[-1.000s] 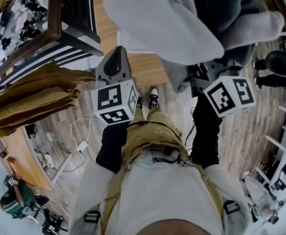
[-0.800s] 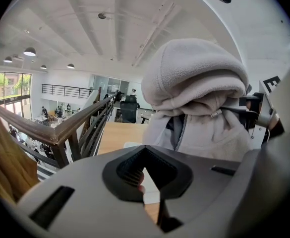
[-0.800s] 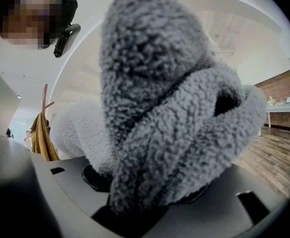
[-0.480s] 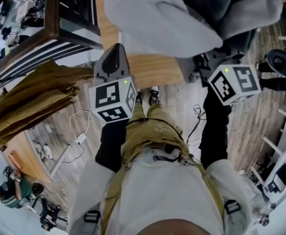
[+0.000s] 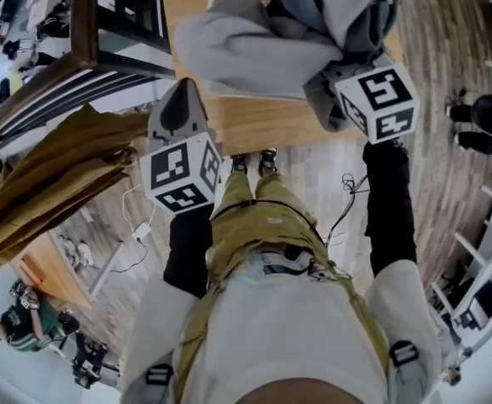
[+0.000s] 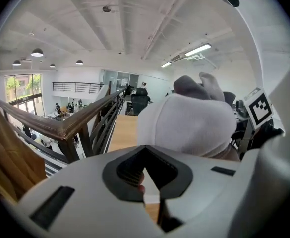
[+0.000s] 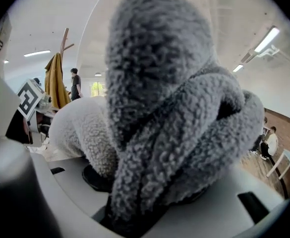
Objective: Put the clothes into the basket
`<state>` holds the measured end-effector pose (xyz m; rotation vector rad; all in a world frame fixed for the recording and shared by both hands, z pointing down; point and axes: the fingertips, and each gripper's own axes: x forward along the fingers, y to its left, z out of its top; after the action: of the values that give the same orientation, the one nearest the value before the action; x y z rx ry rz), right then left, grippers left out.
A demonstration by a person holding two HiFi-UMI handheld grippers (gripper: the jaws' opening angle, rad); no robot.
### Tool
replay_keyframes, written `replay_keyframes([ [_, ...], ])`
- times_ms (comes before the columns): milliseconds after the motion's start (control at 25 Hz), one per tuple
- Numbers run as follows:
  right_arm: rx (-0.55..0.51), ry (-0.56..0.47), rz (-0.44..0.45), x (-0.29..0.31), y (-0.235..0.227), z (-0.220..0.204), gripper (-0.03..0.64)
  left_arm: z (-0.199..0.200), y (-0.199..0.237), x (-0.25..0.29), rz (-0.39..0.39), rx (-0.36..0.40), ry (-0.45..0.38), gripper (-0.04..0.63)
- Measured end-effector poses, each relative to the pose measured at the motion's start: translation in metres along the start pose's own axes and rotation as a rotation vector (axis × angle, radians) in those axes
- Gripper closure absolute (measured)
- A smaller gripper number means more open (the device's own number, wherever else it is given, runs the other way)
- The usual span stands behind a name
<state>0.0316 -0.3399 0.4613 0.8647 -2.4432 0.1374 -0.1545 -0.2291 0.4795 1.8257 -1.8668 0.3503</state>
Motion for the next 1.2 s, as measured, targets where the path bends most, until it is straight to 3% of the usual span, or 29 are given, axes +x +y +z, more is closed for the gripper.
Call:
replay_keyframes([
  [240,-0.116,0.182,0.089,0.042,0.024,-0.038,0.357,0.001,0.016,-0.001,0.038,-0.013,0.007,0.595],
  [560,-0.199,0.389,0.175,0.087,0.037,-0.091,0.350,-0.010,0.022,0.004,0.030,-0.018,0.031,0.595],
  [1200,-0.302,0.581,0.287,0.127,0.055,-0.157,0.334,-0.021,0.029,0.000,0.037,-0.019,0.051,0.595],
])
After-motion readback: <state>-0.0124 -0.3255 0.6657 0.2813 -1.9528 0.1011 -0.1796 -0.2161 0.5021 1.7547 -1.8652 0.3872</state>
